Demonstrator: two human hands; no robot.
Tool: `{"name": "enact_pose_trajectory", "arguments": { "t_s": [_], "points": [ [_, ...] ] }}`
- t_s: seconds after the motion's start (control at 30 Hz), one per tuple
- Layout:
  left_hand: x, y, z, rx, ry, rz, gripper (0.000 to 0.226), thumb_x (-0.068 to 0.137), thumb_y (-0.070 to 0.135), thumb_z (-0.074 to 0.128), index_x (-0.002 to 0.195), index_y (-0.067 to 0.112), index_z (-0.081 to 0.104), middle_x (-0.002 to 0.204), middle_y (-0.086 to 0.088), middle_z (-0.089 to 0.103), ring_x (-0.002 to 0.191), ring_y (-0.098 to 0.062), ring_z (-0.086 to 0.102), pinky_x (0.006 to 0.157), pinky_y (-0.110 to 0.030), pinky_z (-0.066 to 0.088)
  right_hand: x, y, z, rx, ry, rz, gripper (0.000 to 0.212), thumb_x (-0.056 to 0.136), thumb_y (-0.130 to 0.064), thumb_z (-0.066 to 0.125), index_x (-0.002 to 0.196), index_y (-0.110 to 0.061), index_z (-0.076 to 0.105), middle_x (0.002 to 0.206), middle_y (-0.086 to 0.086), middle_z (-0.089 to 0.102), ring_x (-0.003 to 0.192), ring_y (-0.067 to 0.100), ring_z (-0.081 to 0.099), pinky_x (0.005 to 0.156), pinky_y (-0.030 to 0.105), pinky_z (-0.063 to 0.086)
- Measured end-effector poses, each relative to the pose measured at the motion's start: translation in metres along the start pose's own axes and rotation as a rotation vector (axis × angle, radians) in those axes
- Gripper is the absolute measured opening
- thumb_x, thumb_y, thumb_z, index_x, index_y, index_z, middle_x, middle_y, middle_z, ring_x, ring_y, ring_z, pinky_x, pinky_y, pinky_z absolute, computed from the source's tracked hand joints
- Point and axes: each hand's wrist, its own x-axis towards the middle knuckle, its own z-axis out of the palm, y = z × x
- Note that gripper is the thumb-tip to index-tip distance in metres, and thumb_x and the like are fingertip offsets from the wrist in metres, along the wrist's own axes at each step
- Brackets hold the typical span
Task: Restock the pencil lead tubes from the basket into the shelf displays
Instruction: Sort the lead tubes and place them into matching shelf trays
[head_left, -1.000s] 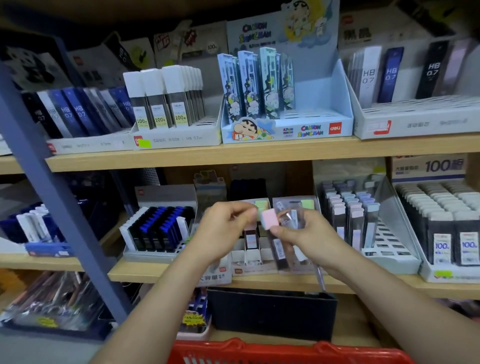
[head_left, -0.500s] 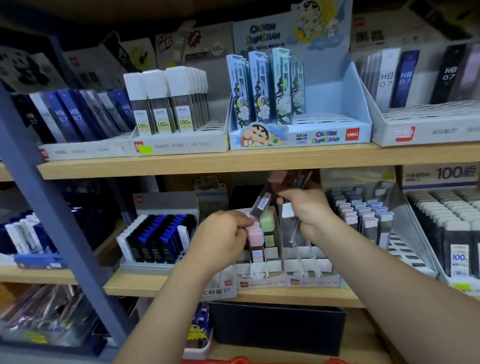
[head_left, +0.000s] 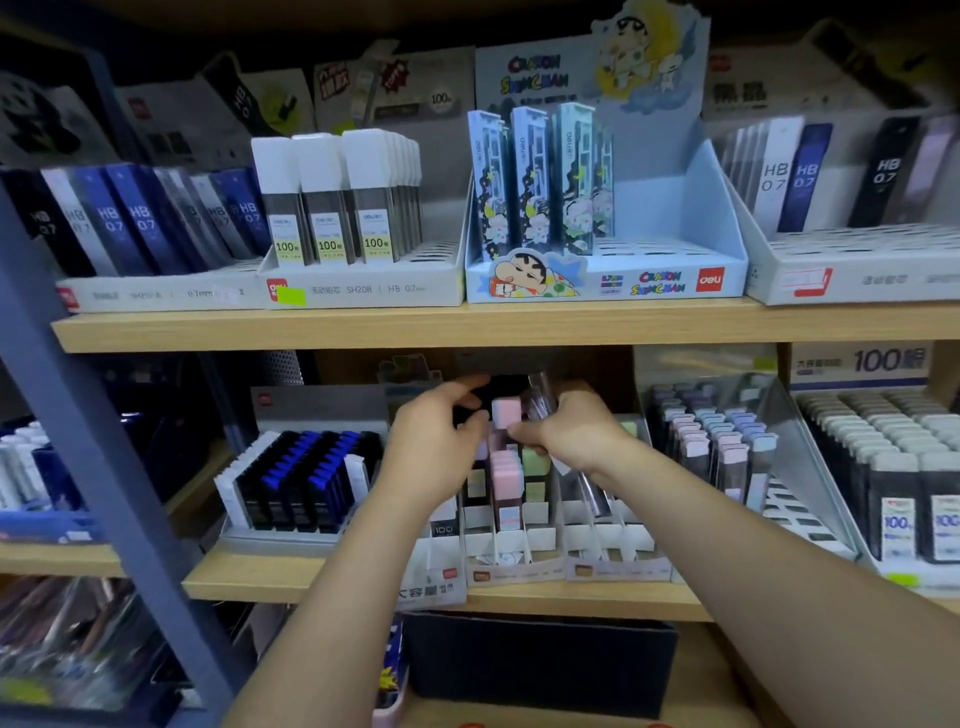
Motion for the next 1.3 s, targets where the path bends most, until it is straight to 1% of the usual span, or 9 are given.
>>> {"name": "enact_pose_trajectory", "arguments": {
  "t_s": [0.2, 0.3, 0.47, 0.57, 0.67, 0.8, 0.97, 1.13, 1.3],
  "points": [
    [0.016, 0.009, 0.010, 0.047, -0.063, -0.035, 0.024, 0.090, 0.025, 0.067, 0.114, 0.023, 0.070, 0.112, 0.002, 0.070, 0.102, -0.015, 0.062, 0.089, -0.025, 0.046, 0.000, 0.001, -0.004, 0.042, -0.030, 0.003, 0.014, 0.081, -0.016, 0.078, 0.079, -0.010, 0.066, 0.070, 0.003, 0.062, 0.060, 0.013, 0.056, 0.056, 0.023, 0.043],
    [0.018, 0.001, 0.007, 0.060, -0.058, -0.079, 0.020, 0.088, 0.024, 0.069, 0.108, 0.026, 0.071, 0.103, 0.002, 0.073, 0.095, -0.016, 0.066, 0.091, -0.032, 0.052, 0.001, 0.010, -0.008, 0.133, 0.003, 0.031, 0.016, 0.082, -0.012, 0.076, 0.093, -0.002, 0.069, 0.072, 0.008, 0.063, 0.061, 0.016, 0.057, 0.065, 0.029, 0.049],
    [0.015, -0.002, 0.004, 0.125, -0.052, -0.052, 0.019, 0.087, 0.027, 0.070, 0.106, 0.028, 0.072, 0.103, 0.003, 0.072, 0.096, -0.015, 0.064, 0.089, -0.032, 0.052, -0.008, 0.018, -0.014, 0.272, -0.043, -0.028, 0.016, 0.087, -0.002, 0.068, 0.102, -0.007, 0.070, 0.067, 0.004, 0.062, 0.046, 0.006, 0.051, 0.059, 0.020, 0.046],
    [0.015, 0.001, 0.000, 0.136, -0.086, -0.020, 0.024, 0.092, 0.029, 0.062, 0.115, 0.027, 0.066, 0.102, -0.001, 0.068, 0.093, -0.019, 0.063, 0.082, -0.031, 0.053, -0.014, 0.020, -0.012, 0.264, -0.057, -0.056, 0.013, 0.089, -0.003, 0.066, 0.097, -0.013, 0.068, 0.073, 0.004, 0.062, 0.050, 0.006, 0.053, 0.059, 0.021, 0.047],
    [0.019, 0.005, -0.006, 0.123, -0.152, -0.006, 0.030, 0.091, 0.033, 0.064, 0.121, 0.026, 0.065, 0.109, 0.002, 0.068, 0.098, -0.011, 0.060, 0.082, -0.020, 0.046, -0.017, 0.022, -0.004, 0.195, -0.077, -0.101, 0.008, 0.085, -0.012, 0.073, 0.088, -0.017, 0.067, 0.075, 0.002, 0.061, 0.060, 0.012, 0.054, 0.062, 0.027, 0.048],
    [0.023, 0.015, -0.013, 0.106, -0.215, -0.086, 0.037, 0.078, 0.033, 0.078, 0.110, 0.018, 0.067, 0.082, 0.004, 0.065, 0.075, -0.012, 0.061, 0.057, -0.010, 0.043, -0.016, 0.020, 0.003, 0.011, -0.039, -0.147, 0.014, 0.080, -0.025, 0.080, 0.079, -0.025, 0.066, 0.082, -0.003, 0.068, 0.080, 0.015, 0.063, 0.077, 0.031, 0.051],
    [0.024, 0.009, -0.023, -0.026, -0.319, -0.141, 0.014, 0.079, 0.016, 0.078, 0.084, 0.025, 0.069, 0.082, -0.006, 0.075, 0.090, -0.022, 0.071, 0.082, -0.036, 0.055, -0.016, 0.017, 0.001, -0.018, -0.026, -0.111, 0.014, 0.080, -0.023, 0.080, 0.079, -0.024, 0.066, 0.088, -0.003, 0.068, 0.088, 0.015, 0.063, 0.078, 0.029, 0.049],
    [0.025, 0.011, -0.021, -0.133, -0.153, -0.063, 0.011, 0.082, 0.014, 0.075, 0.088, 0.022, 0.070, 0.086, 0.002, 0.073, 0.089, -0.018, 0.069, 0.071, -0.020, 0.051, -0.015, 0.020, 0.000, 0.059, -0.026, -0.072, 0.013, 0.082, -0.016, 0.078, 0.078, -0.019, 0.066, 0.081, -0.003, 0.065, 0.075, 0.012, 0.059, 0.074, 0.031, 0.049],
    [0.028, 0.011, -0.014, -0.068, -0.013, -0.036, 0.010, 0.081, 0.027, 0.077, 0.088, 0.023, 0.071, 0.089, 0.000, 0.068, 0.083, -0.015, 0.061, 0.074, -0.024, 0.049, -0.015, 0.020, 0.000, 0.091, -0.046, -0.055, 0.013, 0.082, -0.016, 0.078, 0.078, -0.018, 0.065, 0.080, -0.001, 0.065, 0.068, 0.013, 0.057, 0.063, 0.027, 0.046]
  ]
}}
